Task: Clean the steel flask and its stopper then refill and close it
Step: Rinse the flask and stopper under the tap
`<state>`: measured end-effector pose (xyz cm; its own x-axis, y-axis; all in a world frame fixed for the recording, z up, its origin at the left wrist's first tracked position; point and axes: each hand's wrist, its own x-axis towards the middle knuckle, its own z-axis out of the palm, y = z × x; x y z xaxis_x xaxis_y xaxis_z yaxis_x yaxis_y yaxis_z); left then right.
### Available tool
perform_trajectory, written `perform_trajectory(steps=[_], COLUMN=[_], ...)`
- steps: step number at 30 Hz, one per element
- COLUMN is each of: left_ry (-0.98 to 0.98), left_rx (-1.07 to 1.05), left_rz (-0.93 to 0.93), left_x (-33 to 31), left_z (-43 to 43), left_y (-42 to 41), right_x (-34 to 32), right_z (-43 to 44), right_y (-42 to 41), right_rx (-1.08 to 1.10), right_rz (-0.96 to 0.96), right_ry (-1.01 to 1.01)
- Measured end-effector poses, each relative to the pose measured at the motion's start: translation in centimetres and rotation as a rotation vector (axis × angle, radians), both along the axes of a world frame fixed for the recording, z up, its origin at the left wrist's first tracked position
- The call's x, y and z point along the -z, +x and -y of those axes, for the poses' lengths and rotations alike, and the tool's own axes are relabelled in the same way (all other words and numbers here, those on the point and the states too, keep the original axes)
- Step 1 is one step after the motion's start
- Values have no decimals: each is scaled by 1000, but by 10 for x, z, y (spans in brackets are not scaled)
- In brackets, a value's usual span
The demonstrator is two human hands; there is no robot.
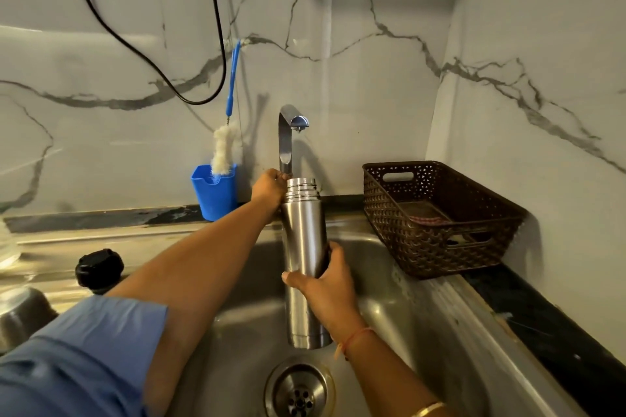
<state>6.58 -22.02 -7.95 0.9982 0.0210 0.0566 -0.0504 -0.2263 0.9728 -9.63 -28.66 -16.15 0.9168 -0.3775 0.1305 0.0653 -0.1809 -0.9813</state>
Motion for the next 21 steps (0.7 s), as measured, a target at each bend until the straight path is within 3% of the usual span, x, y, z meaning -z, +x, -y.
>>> perform_trajectory(steps=[9, 12, 14, 16, 18, 21], left_ry=[-134, -94, -67, -158, -258, -147], left_rx=[32, -118, -259, -156, 94, 327], left_rz=[-44, -90, -20, 30, -64, -66], left_x=[4, 6, 7, 7, 5, 0], left_z=[-4, 0, 0, 2, 6, 8], left_y=[-4, -12, -21, -29, -39, -44], right_x=[-2, -2, -1, -1, -1, -4], right_z=[0, 2, 3, 2, 3, 7], right_y=[-1, -1, 0, 1, 1, -1], right_rx=[-4, 23, 48, 57, 40, -32], right_rz=[-11, -25, -43, -60, -77, -76], right_ry=[-28, -42, -53, -61, -46, 90])
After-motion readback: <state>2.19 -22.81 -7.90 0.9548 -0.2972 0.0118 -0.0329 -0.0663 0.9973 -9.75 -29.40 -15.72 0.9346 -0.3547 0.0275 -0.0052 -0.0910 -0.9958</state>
